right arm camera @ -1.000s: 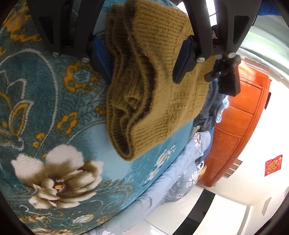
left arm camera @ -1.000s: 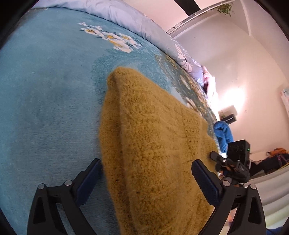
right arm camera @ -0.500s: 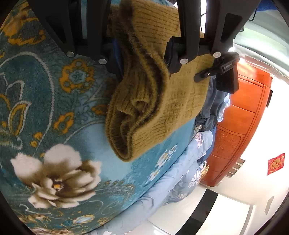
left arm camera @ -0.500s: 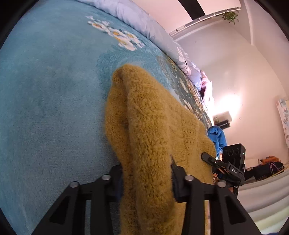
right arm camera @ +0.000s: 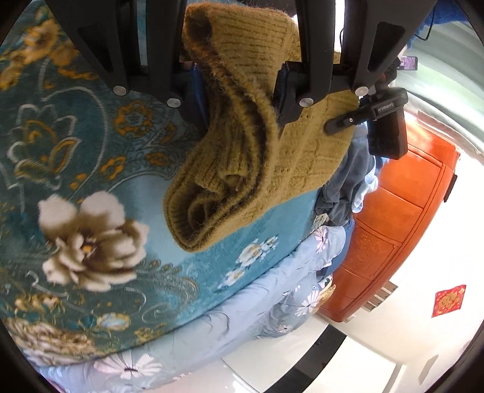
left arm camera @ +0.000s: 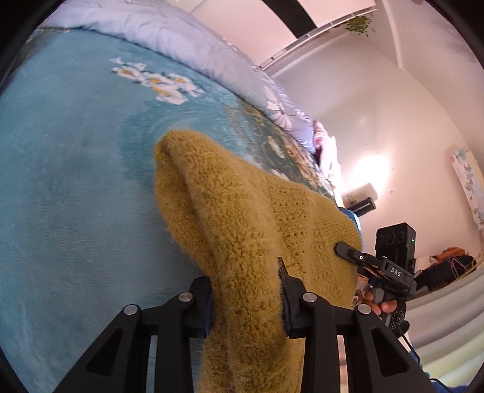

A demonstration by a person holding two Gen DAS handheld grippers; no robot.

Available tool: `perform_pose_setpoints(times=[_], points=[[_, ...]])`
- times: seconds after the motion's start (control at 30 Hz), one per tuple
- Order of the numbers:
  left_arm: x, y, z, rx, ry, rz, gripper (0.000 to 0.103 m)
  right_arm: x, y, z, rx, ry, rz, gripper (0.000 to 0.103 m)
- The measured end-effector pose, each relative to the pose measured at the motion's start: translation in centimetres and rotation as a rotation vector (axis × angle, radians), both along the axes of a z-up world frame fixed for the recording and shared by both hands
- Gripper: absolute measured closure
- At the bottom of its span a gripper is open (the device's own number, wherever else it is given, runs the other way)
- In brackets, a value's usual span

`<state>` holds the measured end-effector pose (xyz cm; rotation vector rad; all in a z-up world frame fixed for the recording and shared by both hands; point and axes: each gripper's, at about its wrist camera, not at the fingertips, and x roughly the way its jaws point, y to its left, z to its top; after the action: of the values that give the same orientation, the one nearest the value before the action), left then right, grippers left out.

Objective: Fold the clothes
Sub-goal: 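Lift the folded mustard sweater with both grippers holding its folded edge, then carry the sweater with both grippers over the folded dark blue garment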

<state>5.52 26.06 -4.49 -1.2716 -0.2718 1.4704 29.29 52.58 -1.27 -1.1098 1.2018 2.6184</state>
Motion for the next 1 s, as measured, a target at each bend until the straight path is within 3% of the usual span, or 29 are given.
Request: perform_pose_setpoints(times=[0.4, 1.0], points=[[5.1, 6.5, 3.6, 0.070, 0.018, -0.081, 0.069, 5.9, 4.8, 4.0, 0.074, 0.009, -0.040, 0.064], [14.9, 26.4, 7.8, 0.172, -0.038, -0.270, 0.069, 18.2, 18.6, 10.8, 0.225, -0.059, -0.167, 0.064]])
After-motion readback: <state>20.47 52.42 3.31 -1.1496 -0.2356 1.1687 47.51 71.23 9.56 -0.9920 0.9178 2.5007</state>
